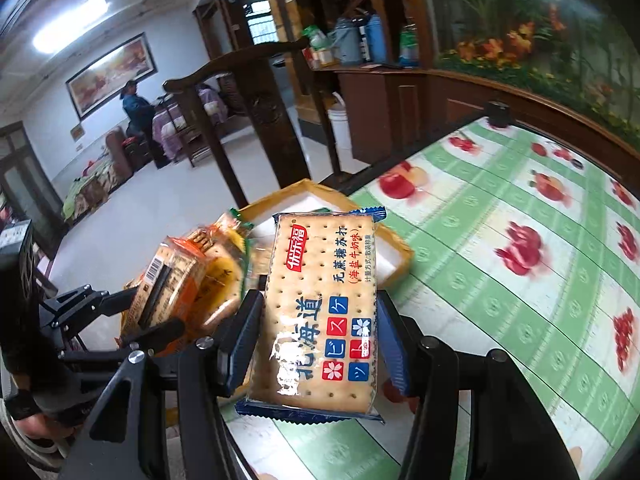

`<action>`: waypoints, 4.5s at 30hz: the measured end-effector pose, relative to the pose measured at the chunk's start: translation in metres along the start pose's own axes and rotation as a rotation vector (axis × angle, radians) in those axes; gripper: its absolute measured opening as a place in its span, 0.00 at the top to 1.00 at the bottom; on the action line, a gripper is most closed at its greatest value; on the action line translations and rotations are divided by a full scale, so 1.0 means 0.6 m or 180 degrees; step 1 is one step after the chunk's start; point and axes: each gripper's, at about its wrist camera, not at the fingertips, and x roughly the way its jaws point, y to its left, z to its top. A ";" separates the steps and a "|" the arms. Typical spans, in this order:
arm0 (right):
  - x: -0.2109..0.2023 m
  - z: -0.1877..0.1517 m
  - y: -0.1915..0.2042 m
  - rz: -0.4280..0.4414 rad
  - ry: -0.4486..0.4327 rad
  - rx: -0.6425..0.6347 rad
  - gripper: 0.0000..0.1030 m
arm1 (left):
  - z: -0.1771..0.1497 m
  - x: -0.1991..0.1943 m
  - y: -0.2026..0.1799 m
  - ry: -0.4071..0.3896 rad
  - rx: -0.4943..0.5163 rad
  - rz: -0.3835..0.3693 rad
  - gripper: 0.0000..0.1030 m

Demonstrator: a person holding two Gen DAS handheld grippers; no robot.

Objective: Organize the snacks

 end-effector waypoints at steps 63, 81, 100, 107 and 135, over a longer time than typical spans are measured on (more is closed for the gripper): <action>-0.008 -0.013 0.030 -0.0610 -0.0461 -0.0131 0.20 | 0.003 -0.023 -0.019 -0.0500 -0.0140 0.0242 0.13; -0.014 -0.043 0.027 -0.0765 -0.0613 -0.0178 0.14 | 0.024 -0.021 0.017 -0.0697 -0.0498 0.0198 0.03; -0.017 -0.052 0.019 -0.0710 -0.0587 -0.0082 0.01 | 0.038 -0.024 -0.003 -0.0692 -0.0285 0.0217 0.00; -0.015 -0.054 0.013 -0.0721 -0.0551 -0.0054 0.01 | 0.041 -0.022 -0.019 -0.0679 -0.0125 0.0368 0.00; 0.002 -0.049 0.037 -0.0776 -0.0446 -0.0225 0.01 | 0.046 -0.020 -0.007 -0.0650 -0.0221 0.0351 0.00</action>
